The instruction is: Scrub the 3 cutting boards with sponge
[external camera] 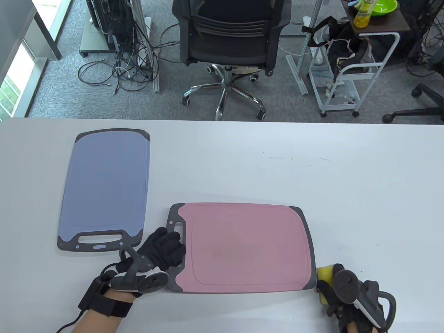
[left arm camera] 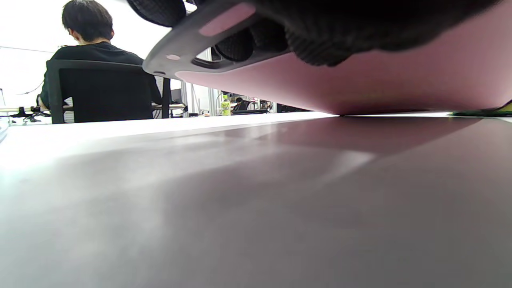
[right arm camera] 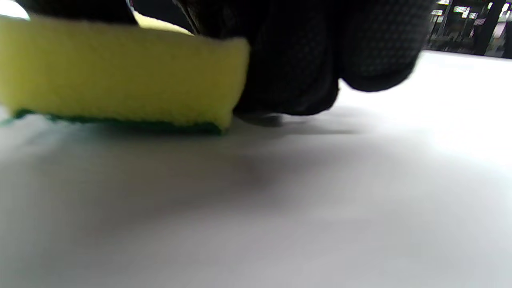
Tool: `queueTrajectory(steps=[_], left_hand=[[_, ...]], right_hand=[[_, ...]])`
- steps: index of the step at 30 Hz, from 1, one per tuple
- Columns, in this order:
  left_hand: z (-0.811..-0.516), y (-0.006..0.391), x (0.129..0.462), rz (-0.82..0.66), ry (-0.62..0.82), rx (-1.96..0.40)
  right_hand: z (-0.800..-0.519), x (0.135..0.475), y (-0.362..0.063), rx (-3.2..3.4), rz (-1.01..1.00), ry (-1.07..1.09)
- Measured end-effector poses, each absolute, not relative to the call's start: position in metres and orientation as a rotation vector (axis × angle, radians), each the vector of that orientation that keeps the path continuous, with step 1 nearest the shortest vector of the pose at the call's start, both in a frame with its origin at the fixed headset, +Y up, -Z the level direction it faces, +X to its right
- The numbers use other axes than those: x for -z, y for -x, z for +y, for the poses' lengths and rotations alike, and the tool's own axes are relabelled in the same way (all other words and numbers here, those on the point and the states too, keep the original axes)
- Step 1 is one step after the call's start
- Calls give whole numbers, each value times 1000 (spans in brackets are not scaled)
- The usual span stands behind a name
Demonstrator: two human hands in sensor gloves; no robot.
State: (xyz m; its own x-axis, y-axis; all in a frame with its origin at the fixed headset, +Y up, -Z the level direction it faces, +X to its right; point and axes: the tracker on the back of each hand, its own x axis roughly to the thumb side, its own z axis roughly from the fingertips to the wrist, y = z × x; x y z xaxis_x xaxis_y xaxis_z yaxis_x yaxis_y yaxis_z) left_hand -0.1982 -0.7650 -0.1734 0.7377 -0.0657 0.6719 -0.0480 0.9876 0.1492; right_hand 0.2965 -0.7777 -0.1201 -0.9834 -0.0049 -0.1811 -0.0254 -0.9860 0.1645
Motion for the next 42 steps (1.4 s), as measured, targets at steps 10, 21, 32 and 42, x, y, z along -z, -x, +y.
queueTrajectory(steps=[10,21,32,42], left_hand=[[-740,182,231,-700,-280,221],[-743,171,361,-563,-189,420],[-776,160,408,-457,-62,682],[-781,156,420,-391,134,675]], right_hand=[[-767,124,-298,-3019,46,230],[-761,120,-308,-2904,-45,249],[-762,120,-306,-2891,-49,238],[-763,119,-309,-2880,-52,262]])
